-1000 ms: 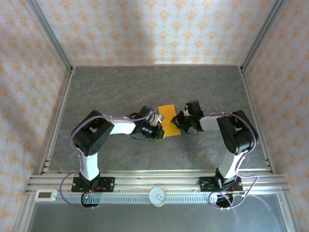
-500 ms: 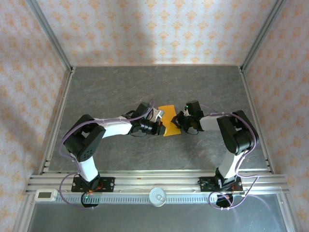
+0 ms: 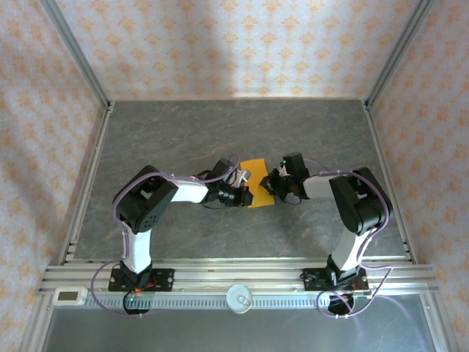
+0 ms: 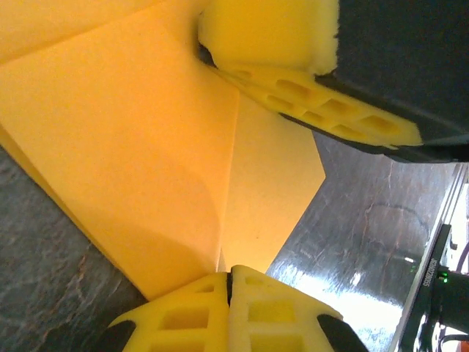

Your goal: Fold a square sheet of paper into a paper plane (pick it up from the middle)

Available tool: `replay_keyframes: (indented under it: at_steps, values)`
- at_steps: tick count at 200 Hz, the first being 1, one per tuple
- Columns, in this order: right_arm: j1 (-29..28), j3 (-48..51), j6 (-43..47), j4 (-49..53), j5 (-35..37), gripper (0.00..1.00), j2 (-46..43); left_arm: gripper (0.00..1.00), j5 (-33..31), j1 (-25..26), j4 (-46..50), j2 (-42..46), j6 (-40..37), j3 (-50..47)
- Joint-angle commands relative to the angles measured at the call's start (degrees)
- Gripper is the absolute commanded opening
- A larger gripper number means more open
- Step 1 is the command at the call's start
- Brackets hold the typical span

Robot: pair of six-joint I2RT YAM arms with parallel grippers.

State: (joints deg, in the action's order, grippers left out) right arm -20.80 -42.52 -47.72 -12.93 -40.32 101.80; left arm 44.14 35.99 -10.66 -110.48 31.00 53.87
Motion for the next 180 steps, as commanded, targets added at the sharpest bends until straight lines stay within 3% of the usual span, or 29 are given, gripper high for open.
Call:
replay_keyframes:
  at_steps: [1, 53, 97, 180]
  values:
    - [0.8, 3.1, 0.7, 8.7, 4.5, 0.00, 1.6, 0.03, -0.6, 0.5, 4.5, 1.8, -2.7, -4.4]
    - [0.8, 3.2, 0.5, 8.4, 4.4, 0.00, 1.9, 0.04, 1.7, 0.6, 6.3, 5.7, -5.6, -5.9]
    - [0.9, 3.5, 0.5, 8.1, 4.2, 0.00, 1.9, 0.03, 0.5, 0.6, -0.4, 10.2, -1.3, -3.1]
    - [0.9, 3.7, 0.2, 7.7, 3.6, 0.00, 1.5, 0.03, -1.1, 0.5, 0.5, -2.8, 0.5, 7.4]
